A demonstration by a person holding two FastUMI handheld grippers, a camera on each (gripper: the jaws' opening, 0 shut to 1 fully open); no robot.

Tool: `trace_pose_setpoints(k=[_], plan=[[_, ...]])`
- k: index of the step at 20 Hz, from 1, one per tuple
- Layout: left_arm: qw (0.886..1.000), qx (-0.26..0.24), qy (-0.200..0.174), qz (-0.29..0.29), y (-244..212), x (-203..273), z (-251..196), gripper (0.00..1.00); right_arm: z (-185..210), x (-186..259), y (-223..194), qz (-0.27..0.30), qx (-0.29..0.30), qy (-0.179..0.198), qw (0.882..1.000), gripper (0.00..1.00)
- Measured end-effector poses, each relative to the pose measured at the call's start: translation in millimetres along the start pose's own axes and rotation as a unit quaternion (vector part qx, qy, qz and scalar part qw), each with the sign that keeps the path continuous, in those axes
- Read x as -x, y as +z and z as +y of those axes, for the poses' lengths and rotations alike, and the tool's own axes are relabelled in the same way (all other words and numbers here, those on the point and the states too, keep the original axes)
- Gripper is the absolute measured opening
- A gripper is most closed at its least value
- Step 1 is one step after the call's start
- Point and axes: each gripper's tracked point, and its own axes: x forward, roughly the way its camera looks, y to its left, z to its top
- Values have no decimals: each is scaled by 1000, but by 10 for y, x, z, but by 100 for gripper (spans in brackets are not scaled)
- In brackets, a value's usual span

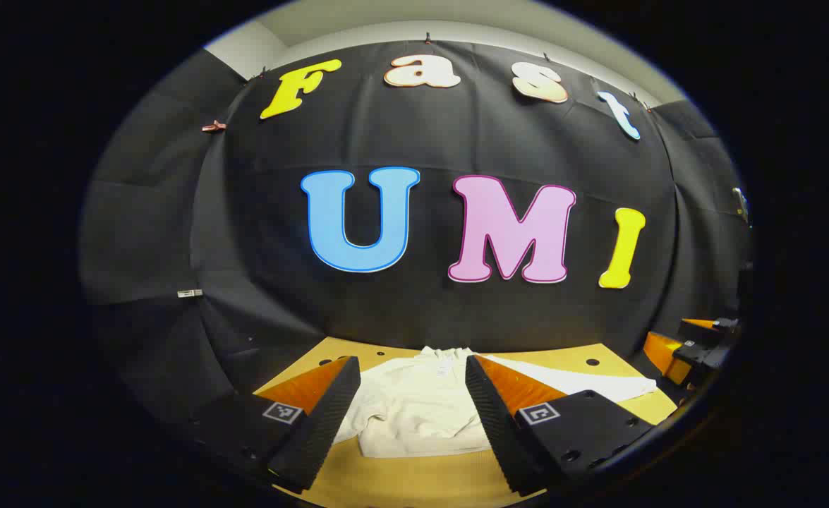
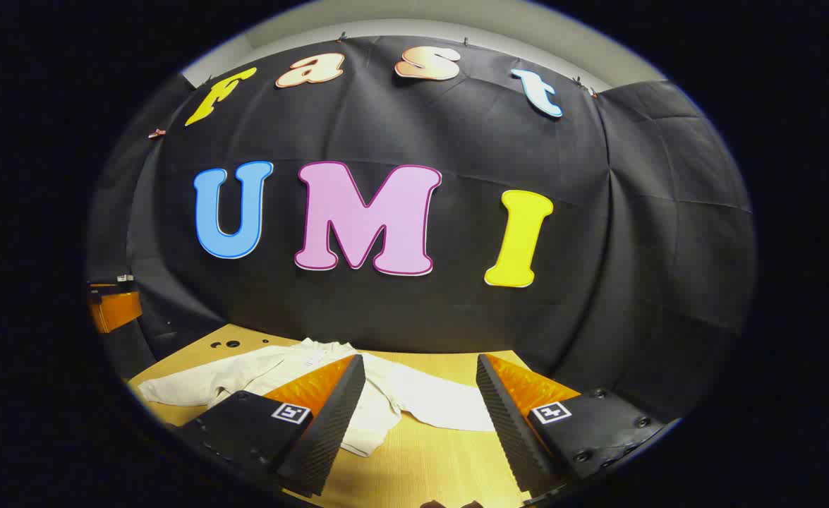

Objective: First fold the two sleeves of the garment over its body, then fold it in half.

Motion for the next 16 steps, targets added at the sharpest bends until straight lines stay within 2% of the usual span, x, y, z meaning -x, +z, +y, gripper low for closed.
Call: trace_pose_setpoints(k=[4,16], plan=[[1000,-8,-21,-4,-19,25,-4,95,117,54,-7,4,13,4,1000,97],[999,-11,-41,-1,-109,68,-7,95,35,26,-24,14,5,-9,1000,97]])
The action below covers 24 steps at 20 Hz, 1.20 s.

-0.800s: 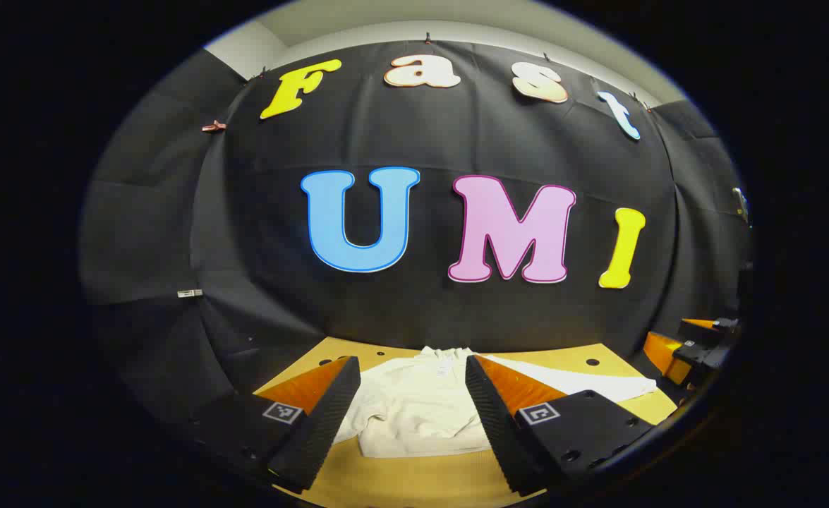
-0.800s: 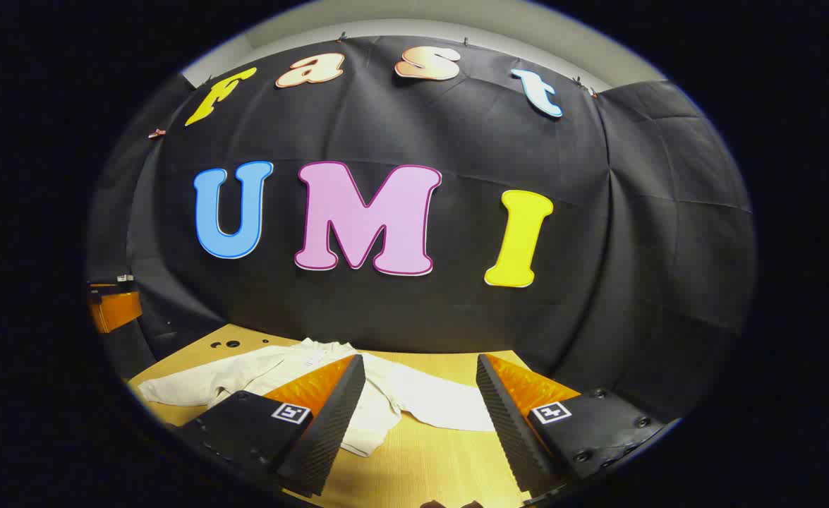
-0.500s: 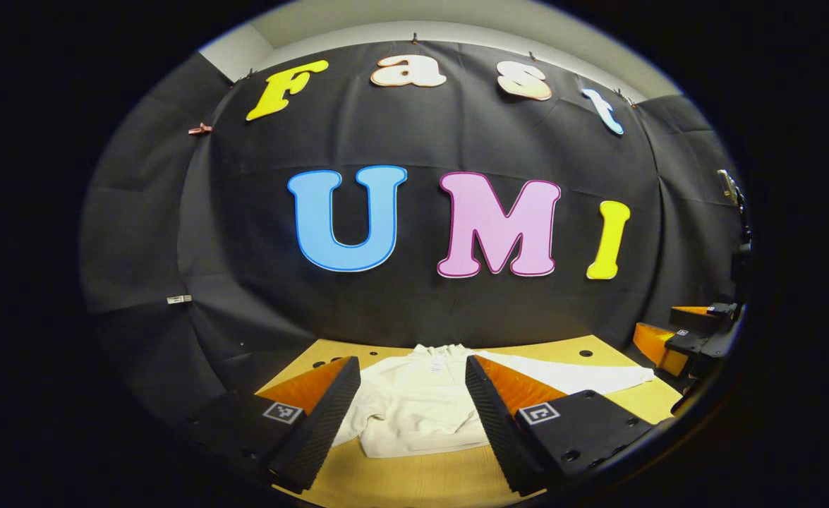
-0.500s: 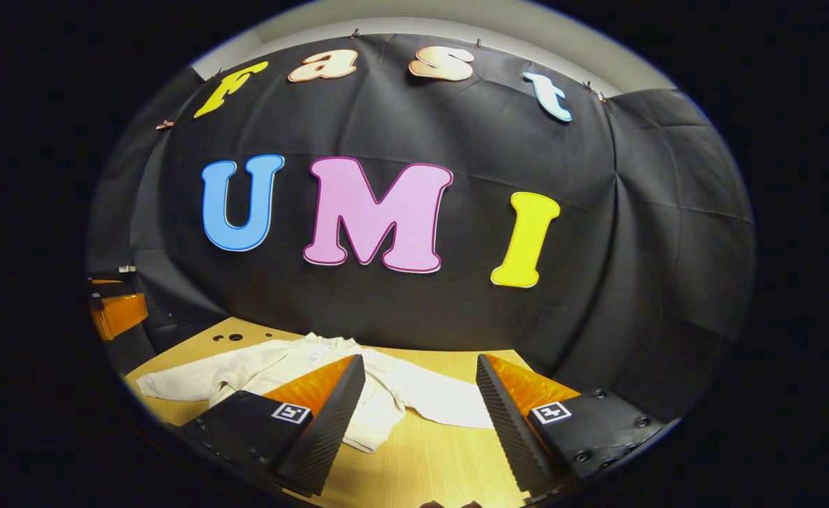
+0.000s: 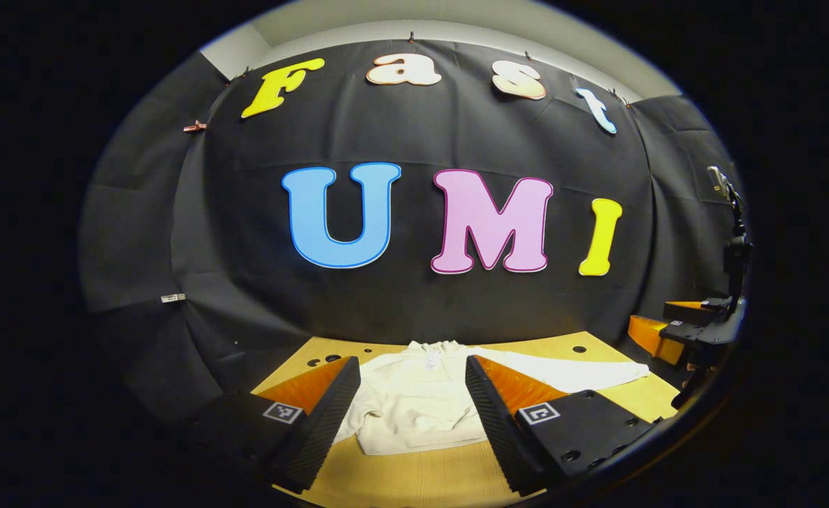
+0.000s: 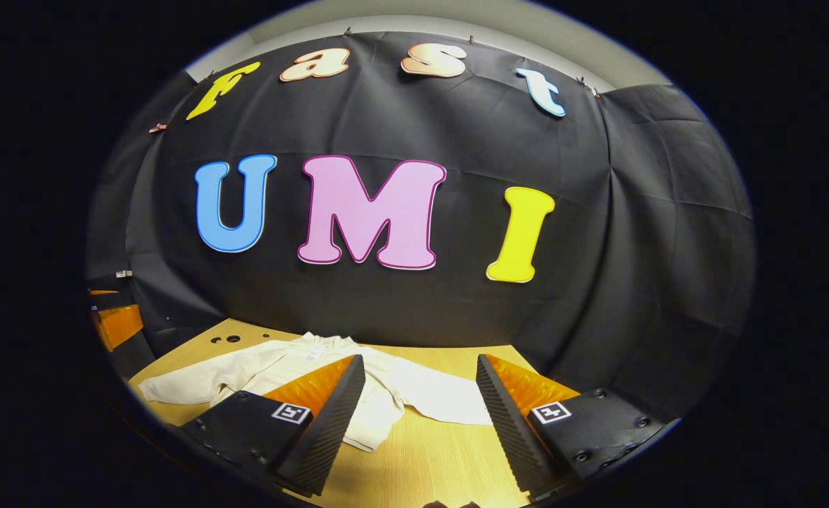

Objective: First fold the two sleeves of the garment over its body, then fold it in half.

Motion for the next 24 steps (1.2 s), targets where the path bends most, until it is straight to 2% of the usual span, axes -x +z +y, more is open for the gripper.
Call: trace_pose_setpoints(k=[6,11,15,20,24], plan=[[1000,-13,-7,9,-81,-7,-92,95,-237,-140,-84,11,5,-20,1000,97],[1000,-22,-12,9,-101,-53,-196,95,-648,-412,-275,32,7,-53,998,97],[999,-32,-5,16,-158,-151,-263,95,-1048,-675,-594,70,-2,-85,994,97],[999,-4,10,39,-281,-302,-306,95,-1479,-998,-965,109,-2,-108,988,98],[999,-14,28,44,-336,-393,-263,95,-1800,-1209,-1397,162,-21,-124,979,98]])
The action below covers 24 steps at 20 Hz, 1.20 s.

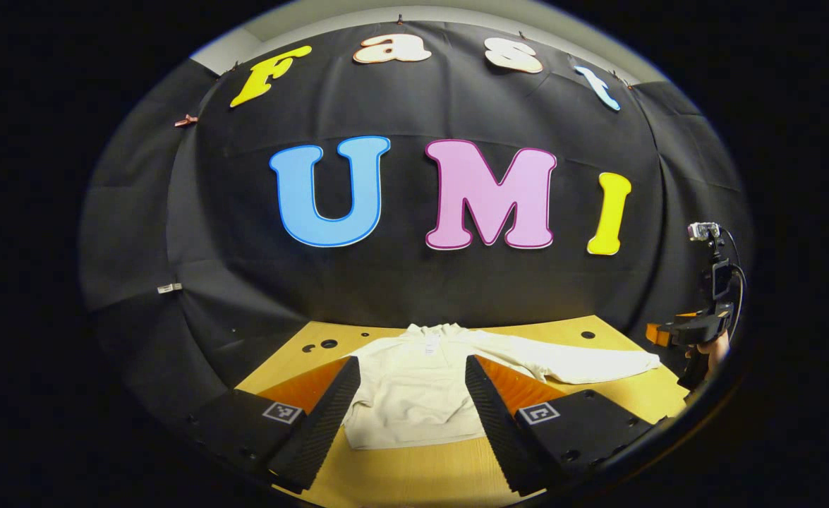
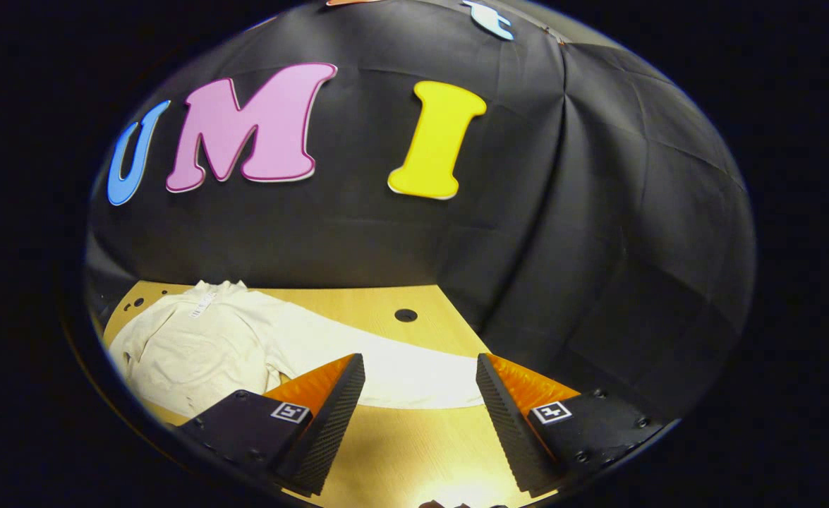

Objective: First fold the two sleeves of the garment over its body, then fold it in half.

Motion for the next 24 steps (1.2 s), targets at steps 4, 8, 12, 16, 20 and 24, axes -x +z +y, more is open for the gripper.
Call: trace_pose_setpoints(k=[4,8,12,16,20,24], plan=[[1000,-7,1,3,-14,-85,-94,95,-336,-378,-296,50,-46,-21,997,98],[1000,-5,1,27,-86,-202,-205,95,-704,-749,-539,88,-72,-51,992,98],[999,-13,-12,42,-128,-317,-349,95,-976,-1108,-774,122,-91,-76,985,98],[998,-13,-19,59,-208,-386,-479,95,-1212,-1383,-1021,157,-129,-97,974,98],[995,-29,-34,86,-392,-430,-572,95,-1394,-1586,-1240,185,-156,-115,964,98],[995,-32,-33,87,-393,-476,-576,94,-1501,-1729,-1460,211,-172,-116,955,98]])
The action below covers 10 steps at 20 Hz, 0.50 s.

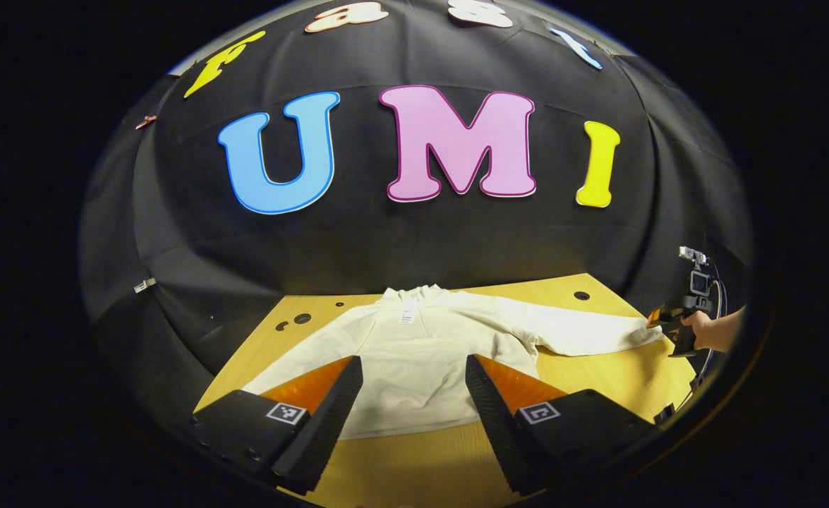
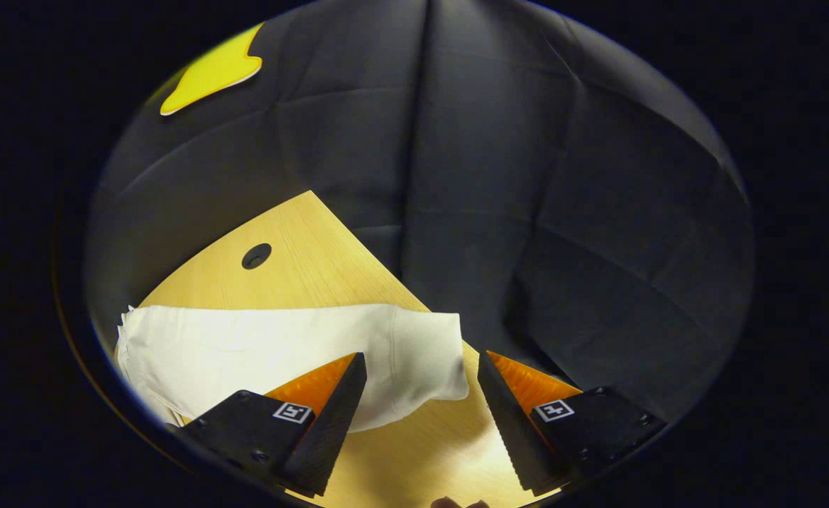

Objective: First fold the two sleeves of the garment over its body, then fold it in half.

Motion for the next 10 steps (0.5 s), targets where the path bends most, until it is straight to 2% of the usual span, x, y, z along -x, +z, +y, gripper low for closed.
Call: trace_pose_setpoints(k=[3,7,9,10], plan=[[1000,-2,-2,-2,5,-27,-39,94,-15,-138,-160,33,-7,3,999,98],[1000,-4,-3,-1,0,-45,-49,94,112,-140,-183,16,44,6,999,100],[1000,-3,-2,0,-14,-33,-43,94,146,-135,-175,18,38,11,999,98],[1000,-2,-1,0,-15,-24,-41,94,153,-146,-165,20,34,13,999,90]])
